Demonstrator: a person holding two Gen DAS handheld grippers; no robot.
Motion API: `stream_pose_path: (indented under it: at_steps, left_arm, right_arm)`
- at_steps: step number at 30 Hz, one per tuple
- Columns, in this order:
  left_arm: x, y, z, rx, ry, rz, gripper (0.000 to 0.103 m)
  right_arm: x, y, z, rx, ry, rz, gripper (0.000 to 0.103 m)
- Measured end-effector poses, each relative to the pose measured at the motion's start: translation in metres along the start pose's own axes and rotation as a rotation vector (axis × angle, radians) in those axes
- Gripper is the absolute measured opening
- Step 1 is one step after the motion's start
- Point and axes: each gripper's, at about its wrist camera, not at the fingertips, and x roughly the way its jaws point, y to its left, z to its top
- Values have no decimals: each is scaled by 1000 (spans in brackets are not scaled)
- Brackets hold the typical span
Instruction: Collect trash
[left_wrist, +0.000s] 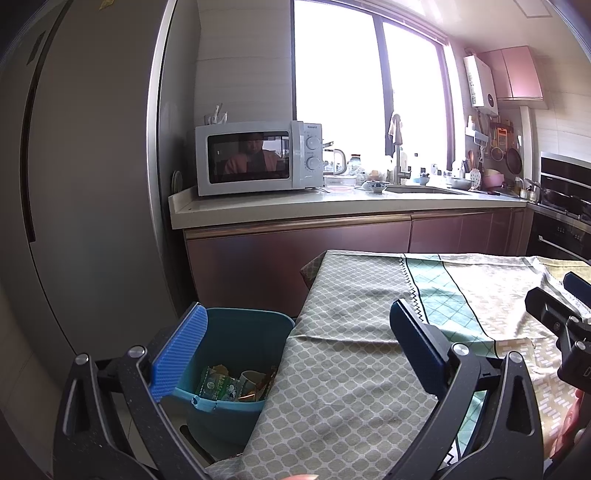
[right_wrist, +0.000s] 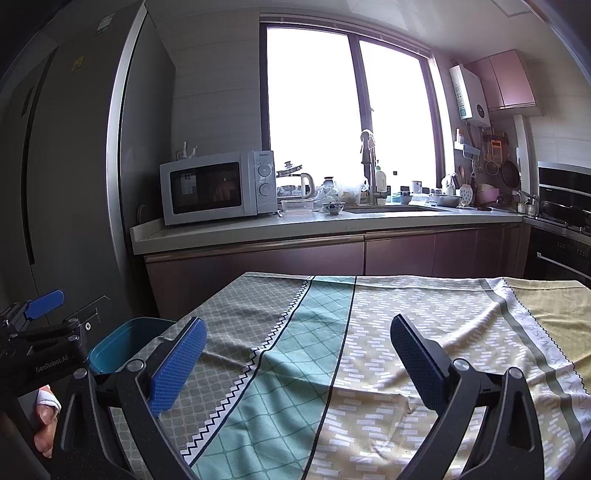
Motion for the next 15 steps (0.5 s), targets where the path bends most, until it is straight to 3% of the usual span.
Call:
stream_pose_path:
  at_steps: [9,15]
  left_arm:
    - [-1,-6,0,13,-8,-18,97]
    - [25,-16,1,18,122,-59,98]
  right_arm:
    - [1,0,-1,3,7,-2,97]
    - [5,-11,-2,11,30,-16,97]
